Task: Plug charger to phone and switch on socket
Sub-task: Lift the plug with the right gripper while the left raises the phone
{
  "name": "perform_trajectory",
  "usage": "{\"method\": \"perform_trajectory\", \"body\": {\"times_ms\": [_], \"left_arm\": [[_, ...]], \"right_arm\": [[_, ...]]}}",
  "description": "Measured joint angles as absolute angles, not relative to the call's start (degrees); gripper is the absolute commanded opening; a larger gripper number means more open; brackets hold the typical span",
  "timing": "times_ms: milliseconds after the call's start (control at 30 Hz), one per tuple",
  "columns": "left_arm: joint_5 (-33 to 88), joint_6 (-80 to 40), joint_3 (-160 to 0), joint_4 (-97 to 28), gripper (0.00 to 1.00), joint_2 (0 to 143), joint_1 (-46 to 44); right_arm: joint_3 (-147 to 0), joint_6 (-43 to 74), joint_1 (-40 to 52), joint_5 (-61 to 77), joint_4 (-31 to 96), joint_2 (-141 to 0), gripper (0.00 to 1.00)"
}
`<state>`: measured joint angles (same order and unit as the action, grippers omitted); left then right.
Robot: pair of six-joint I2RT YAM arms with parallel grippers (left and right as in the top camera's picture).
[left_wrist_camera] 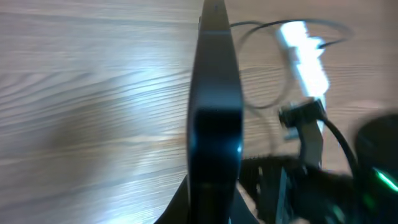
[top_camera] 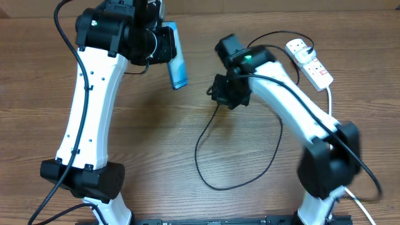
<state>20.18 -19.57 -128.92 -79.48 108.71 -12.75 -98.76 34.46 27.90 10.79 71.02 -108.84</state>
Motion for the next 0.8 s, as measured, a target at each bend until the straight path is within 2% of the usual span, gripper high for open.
{"method": "perform_trajectory", "body": {"times_ms": [267,433,800], "left_arm": [[38.8,-19.0,-128.9,-76.4,0.04,108.7,-3.8],[51.2,-15.3,-128.9,-75.8,0.04,108.7,-0.3],[59.6,-11.8,-128.9,-76.6,0.04,108.7,-0.4]], "right_arm": [[-99.3,23.1,28.6,16.0,77.2,-100.7,0.04],[-99.3,11.2,28.9,29.9,75.9,-100.1,0.04],[-99.3,1.5,29.3,44.5,75.1,-98.6,0.04]]}}
